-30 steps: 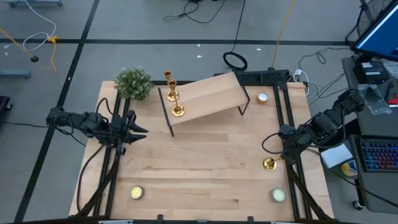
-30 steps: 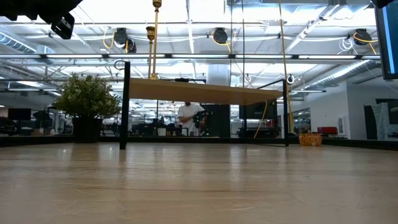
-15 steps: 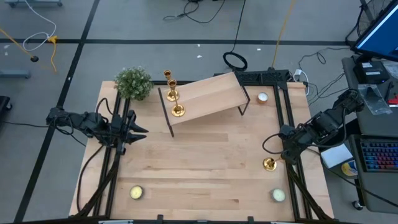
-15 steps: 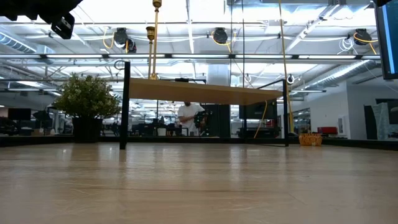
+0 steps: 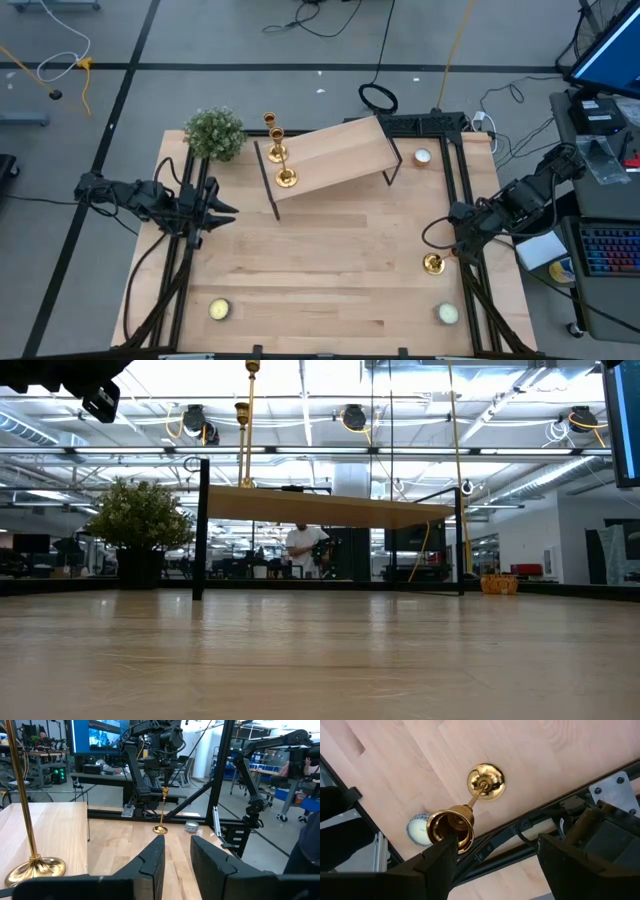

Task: Pick & Place candle stick holders
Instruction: Put the gold candle holder on the shelf

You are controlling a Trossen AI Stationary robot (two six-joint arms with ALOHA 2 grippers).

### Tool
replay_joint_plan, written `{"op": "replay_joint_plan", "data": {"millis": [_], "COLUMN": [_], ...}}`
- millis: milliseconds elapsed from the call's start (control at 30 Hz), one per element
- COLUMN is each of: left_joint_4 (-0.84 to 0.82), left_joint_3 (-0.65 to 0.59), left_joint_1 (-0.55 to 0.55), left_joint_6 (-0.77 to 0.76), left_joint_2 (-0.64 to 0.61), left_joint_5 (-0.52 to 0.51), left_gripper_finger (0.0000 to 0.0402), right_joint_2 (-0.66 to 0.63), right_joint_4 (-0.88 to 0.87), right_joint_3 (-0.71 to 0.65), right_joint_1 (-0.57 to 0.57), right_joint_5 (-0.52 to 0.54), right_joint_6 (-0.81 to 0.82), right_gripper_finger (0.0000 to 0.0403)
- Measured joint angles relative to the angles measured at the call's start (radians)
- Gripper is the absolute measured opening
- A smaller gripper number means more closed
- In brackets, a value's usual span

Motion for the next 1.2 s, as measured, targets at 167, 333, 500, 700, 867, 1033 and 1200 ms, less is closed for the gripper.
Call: {"op": "replay_joint_plan", "data": {"millis": [167,333,500,700,867,1033,1200], "left_joint_4": [0.0,0.0,0.0,0.0,0.0,0.0,0.0], "left_joint_3": [0.0,0.0,0.0,0.0,0.0,0.0,0.0], "left_joint_1": [0.0,0.0,0.0,0.0,0.0,0.0,0.0], "left_joint_6": [0.0,-0.002,-0.001,-0.001,-0.001,-0.003,-0.005], "left_joint_2": [0.0,0.0,0.0,0.0,0.0,0.0,0.0], "left_joint_5": [0.0,0.0,0.0,0.0,0.0,0.0,0.0], "left_gripper_finger": [0.0093,0.0093,0.0093,0.0093,0.0093,0.0093,0.0093], "right_joint_2": [0.0,0.003,0.008,0.032,0.04,0.037,0.033], "right_joint_4": [0.0,0.0,-0.001,0.0,0.006,0.022,0.031], "right_joint_3": [0.0,0.0,0.0,-0.001,-0.06,-0.099,-0.101], "right_joint_1": [0.0,0.0,0.0,0.0,0.0,0.0,0.0], "right_joint_5": [0.025,0.029,0.027,0.026,0.016,-0.009,-0.008], "right_joint_6": [-0.015,-0.015,-0.012,-0.015,-0.015,-0.015,-0.015], "right_gripper_finger": [0.0254,0.0253,0.0253,0.0253,0.0253,0.0253,0.0237]}}
